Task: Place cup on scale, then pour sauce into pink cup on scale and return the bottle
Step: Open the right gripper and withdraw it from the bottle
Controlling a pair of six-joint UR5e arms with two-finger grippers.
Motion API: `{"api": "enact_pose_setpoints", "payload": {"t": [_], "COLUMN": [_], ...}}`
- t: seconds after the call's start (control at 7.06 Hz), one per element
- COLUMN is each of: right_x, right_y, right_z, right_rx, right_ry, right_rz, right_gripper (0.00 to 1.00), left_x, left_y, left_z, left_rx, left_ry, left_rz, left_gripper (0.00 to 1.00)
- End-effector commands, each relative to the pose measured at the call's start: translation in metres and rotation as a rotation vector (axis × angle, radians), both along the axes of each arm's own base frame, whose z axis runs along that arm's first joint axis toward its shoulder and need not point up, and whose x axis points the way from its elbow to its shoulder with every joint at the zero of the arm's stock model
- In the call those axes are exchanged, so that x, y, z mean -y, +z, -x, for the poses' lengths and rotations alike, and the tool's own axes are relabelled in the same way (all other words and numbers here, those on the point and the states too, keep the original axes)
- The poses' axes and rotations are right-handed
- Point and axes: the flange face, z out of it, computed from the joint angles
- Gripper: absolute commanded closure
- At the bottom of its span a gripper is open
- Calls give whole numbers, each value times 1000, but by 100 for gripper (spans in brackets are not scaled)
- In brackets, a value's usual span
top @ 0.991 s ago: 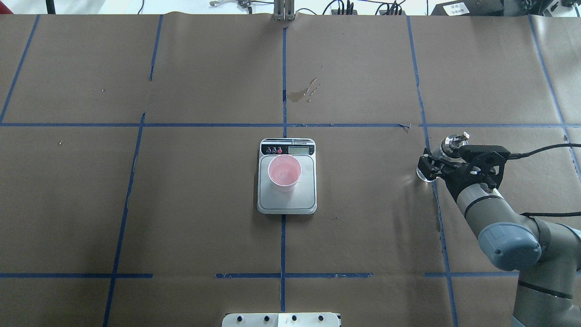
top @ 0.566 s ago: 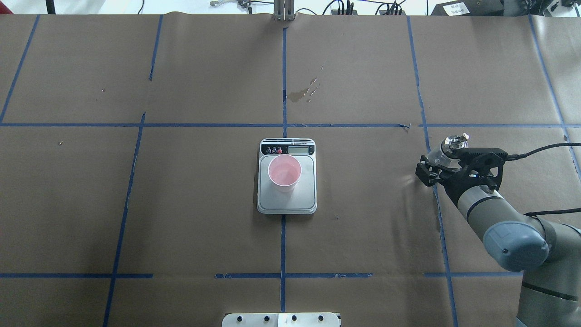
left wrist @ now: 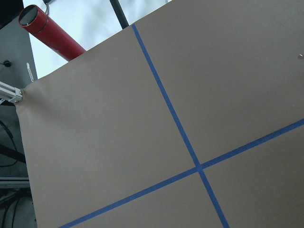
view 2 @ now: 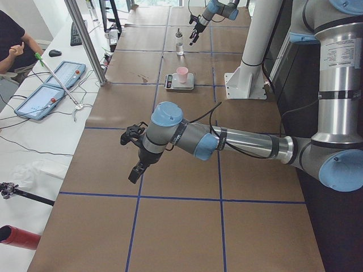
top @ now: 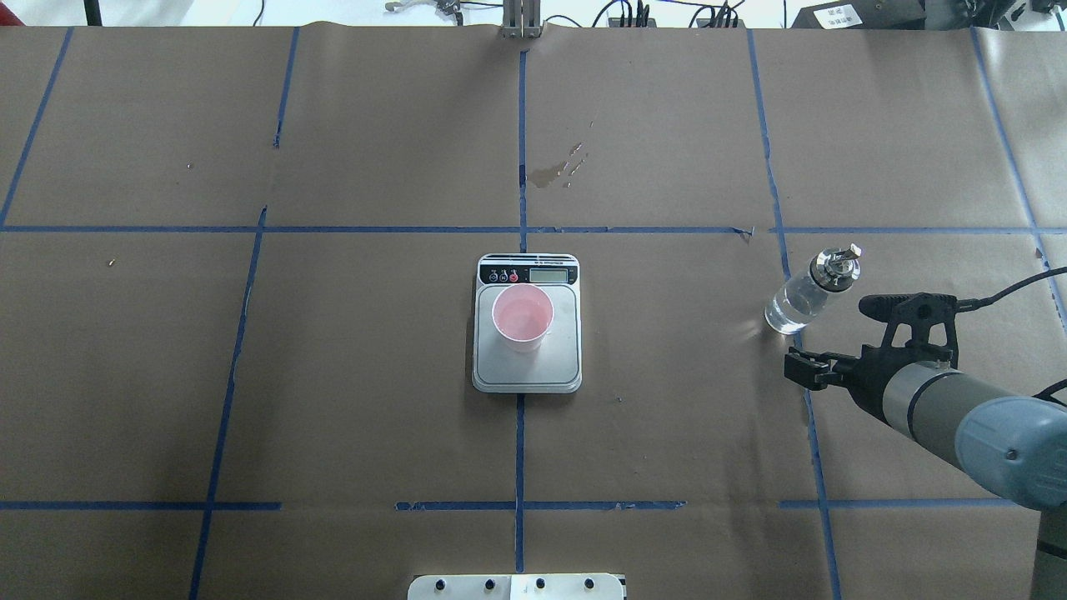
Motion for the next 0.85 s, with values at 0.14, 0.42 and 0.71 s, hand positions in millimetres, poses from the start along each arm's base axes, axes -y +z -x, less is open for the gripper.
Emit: {"api": "enact_pose_setpoints", "payload": {"t": [0.14,0.42,0.71], "right_x": [-6,39,81], "right_y": [-51,-69,-77], "right_z": [-64,-101,-150], "right_rx": [-14,-58,-161], "right_ry": [-148,-215,-313], "right_rz": [360,340,307], "right_gripper": [0,0,0], "left_x": [-1,-1,0], "left_y": [1,1,-3], "left_z": [1,1,1], "left_rx": [2,3,4], "left_ry": [0,-1,-2], "left_rz": [0,-1,-9], "left_gripper": [0,0,0]}}
